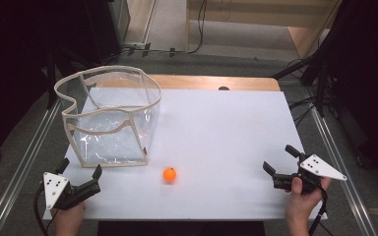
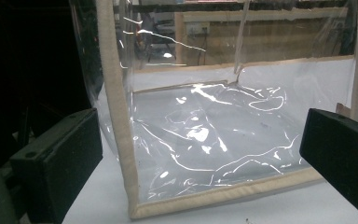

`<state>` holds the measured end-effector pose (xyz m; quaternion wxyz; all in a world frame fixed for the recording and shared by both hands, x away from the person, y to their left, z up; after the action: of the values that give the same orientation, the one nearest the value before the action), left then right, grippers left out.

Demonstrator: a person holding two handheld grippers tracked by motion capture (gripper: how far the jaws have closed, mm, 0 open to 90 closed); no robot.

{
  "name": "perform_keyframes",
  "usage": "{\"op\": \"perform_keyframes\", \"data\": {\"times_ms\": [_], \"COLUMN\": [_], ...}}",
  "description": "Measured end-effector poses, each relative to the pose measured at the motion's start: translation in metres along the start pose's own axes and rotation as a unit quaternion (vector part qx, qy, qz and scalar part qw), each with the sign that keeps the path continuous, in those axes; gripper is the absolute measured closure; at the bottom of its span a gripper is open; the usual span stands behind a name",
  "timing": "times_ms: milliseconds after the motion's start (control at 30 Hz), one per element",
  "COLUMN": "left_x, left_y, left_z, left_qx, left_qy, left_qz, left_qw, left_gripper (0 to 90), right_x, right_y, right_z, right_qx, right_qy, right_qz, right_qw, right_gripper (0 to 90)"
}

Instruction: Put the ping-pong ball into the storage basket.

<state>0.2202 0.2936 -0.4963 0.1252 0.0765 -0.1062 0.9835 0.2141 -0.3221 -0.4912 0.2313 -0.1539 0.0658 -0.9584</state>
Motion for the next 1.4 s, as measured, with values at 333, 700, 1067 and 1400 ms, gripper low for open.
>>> {"op": "perform_keyframes", "data": {"times_ms": [333, 700, 1067, 1400], "left_x": [0.000, 0.000, -0.001, -0.001], "left_y": [-0.001, 0.000, 0.000, -0.001], "left_z": [0.000, 0.000, 0.000, 0.000], "left_qx": [0.008, 0.003, 0.000, 0.003], "left_qy": [0.001, -0.001, -0.003, -0.003], "left_qz": [-0.002, -0.002, -0.004, -0.005], "left_qw": [1.0000, 1.0000, 1.0000, 1.0000], "left_gripper": [0.0, 0.0, 0.0, 0.0], "right_x": [-0.001, -0.020, -0.046, -0.065], "right_y": [-0.001, -0.016, -0.034, -0.054], "right_z": [0.004, 0.017, 0.029, 0.042], "right_qx": [0.000, 0.015, 0.027, 0.056], "right_qy": [-0.010, -0.041, -0.080, -0.109], "right_qz": [0.015, 0.066, 0.095, 0.130], "right_qw": [0.9998, 0.9969, 0.9919, 0.9839], "right_gripper": [0.0, 0.0, 0.0, 0.0]}}
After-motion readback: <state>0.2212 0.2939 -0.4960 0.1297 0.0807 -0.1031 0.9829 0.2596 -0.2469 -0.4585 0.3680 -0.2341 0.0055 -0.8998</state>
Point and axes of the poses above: each handheld gripper's, and its own axes: x roughly backward along the jaws, z roughly out of its top, y roughly to its right, the point moved 1 cm from there along -x, roughly forward along the jaws, and after that the axes turned 8 degrees about -x, right-handed, at the moved point
